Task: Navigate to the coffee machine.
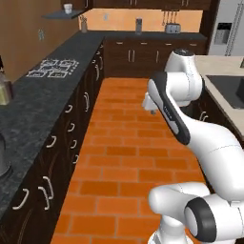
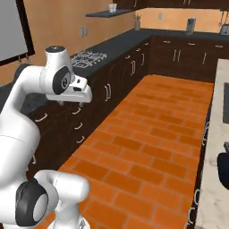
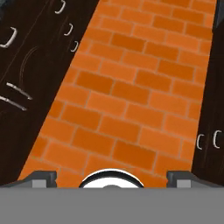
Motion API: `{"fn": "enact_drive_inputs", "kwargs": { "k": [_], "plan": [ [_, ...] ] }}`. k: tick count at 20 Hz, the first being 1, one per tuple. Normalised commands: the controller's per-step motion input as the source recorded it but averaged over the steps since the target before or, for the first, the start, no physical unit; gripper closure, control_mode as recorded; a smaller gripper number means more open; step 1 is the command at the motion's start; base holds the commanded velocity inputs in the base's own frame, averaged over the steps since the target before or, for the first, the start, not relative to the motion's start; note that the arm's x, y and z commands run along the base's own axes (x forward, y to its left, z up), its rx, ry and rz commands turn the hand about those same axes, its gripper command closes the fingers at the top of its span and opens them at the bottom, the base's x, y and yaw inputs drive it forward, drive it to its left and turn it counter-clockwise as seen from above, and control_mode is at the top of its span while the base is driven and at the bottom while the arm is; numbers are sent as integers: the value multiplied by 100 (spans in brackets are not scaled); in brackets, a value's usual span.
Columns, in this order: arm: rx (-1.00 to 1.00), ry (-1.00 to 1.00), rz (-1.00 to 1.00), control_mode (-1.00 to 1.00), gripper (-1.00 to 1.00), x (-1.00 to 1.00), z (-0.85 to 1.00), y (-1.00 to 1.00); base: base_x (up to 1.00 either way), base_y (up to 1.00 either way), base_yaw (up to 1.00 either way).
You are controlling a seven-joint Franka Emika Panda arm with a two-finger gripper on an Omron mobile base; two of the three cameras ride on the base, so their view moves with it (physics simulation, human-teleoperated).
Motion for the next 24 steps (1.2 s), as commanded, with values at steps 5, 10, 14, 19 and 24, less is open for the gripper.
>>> {"fn": "enact_drive_inputs", "kwargs": {
  "k": [5,10,14,19,24],
  "plan": [
    [0,0,0,100,-100,0,0,0,100,13,-39],
    [0,0,0,100,-100,0,0,0,100,70,-40],
    [0,0,0,100,-100,0,0,0,100,83,-25],
    [0,0,0,100,-100,0,0,0,100,-7,7],
    [0,0,0,100,-100,0,0,0,100,-40,10]
  ]
}}
